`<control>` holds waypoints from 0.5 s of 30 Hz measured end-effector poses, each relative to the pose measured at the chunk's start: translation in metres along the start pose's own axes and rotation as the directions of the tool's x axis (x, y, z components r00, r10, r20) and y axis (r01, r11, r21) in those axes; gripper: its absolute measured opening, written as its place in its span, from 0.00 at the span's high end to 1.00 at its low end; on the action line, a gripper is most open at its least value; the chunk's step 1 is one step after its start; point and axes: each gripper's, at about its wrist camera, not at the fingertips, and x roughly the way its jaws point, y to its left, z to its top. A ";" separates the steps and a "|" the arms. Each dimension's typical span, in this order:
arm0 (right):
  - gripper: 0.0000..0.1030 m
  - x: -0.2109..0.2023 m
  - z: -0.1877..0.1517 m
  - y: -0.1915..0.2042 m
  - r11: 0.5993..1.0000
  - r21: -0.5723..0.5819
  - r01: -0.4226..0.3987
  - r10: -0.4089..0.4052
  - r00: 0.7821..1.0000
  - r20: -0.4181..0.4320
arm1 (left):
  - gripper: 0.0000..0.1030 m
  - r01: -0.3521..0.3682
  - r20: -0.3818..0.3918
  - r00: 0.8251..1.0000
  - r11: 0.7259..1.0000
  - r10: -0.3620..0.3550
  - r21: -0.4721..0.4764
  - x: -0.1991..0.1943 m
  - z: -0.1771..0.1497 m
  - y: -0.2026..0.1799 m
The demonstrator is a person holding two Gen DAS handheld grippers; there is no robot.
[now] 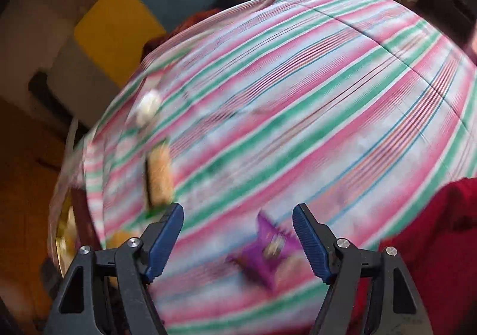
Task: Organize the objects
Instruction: 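Lift the sponge with the left gripper while the right gripper grasps the purple packet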
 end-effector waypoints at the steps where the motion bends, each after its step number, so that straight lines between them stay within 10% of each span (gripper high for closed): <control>1: 0.26 -0.004 -0.006 0.005 1.000 -0.013 0.016 -0.016 1.000 -0.008 | 0.40 0.001 0.001 1.000 1.000 -0.001 -0.001 0.000 0.000 0.000; 12: 0.35 0.043 -0.028 -0.018 0.985 0.128 0.114 -0.089 0.979 -0.182 | 0.40 0.002 0.016 1.000 1.000 -0.002 0.011 0.001 -0.001 -0.001; 15: 0.61 0.056 -0.023 -0.018 0.988 0.091 0.122 -0.104 0.978 -0.182 | 0.40 0.000 0.018 1.000 1.000 -0.001 0.008 0.002 -0.002 -0.001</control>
